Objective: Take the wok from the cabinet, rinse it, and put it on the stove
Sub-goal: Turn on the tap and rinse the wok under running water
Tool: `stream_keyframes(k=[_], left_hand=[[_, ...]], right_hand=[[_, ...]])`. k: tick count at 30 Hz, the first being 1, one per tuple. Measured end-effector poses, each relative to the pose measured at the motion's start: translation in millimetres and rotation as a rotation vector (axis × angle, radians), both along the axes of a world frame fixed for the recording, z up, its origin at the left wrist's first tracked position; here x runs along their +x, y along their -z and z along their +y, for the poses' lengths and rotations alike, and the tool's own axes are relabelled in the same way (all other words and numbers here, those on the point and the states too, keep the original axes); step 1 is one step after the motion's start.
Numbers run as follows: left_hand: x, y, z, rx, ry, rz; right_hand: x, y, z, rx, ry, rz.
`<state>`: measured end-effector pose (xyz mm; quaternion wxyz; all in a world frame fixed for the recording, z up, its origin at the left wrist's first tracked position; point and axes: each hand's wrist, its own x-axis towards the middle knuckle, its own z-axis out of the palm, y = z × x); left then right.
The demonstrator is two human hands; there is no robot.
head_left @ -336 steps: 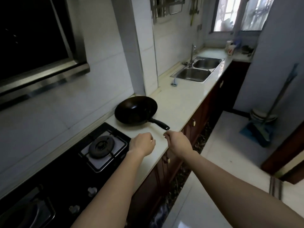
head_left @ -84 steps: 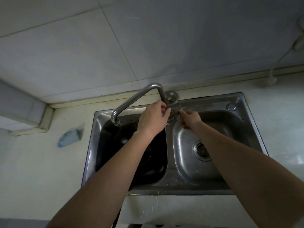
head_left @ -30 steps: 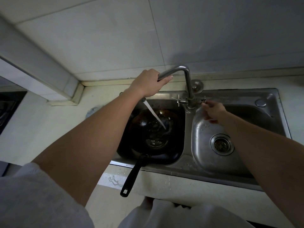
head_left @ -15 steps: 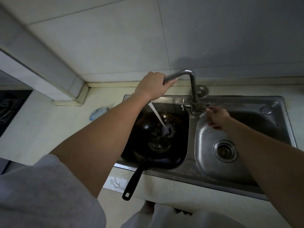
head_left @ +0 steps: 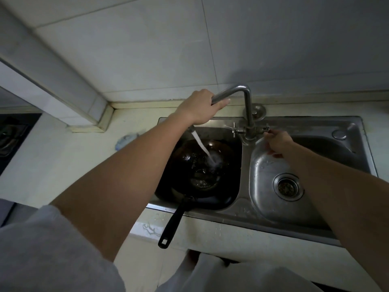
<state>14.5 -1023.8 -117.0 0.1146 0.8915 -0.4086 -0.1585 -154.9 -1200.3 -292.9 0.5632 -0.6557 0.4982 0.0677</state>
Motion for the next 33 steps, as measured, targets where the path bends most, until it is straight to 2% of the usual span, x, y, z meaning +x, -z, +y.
stream_keyframes(k=[8, 13, 22, 33], left_hand=[[-37, -2, -1, -0.024, -0.062, 0.199], [-40, 0, -2, -0.062, -0.116, 0.226], [-8, 3, 1, -0.081, -0.078, -0.034], [27, -8, -12, -0.007, 0.034, -0.175]], right_hand=[[9, -1, -7, -0.140, -0.089, 0.026], [12, 0, -13, -0.150, -0.085, 0.032], [2, 2, -13, -0.060, 0.004, -0.032], [0, 7, 1, -0.027, 0.008, -0.034]])
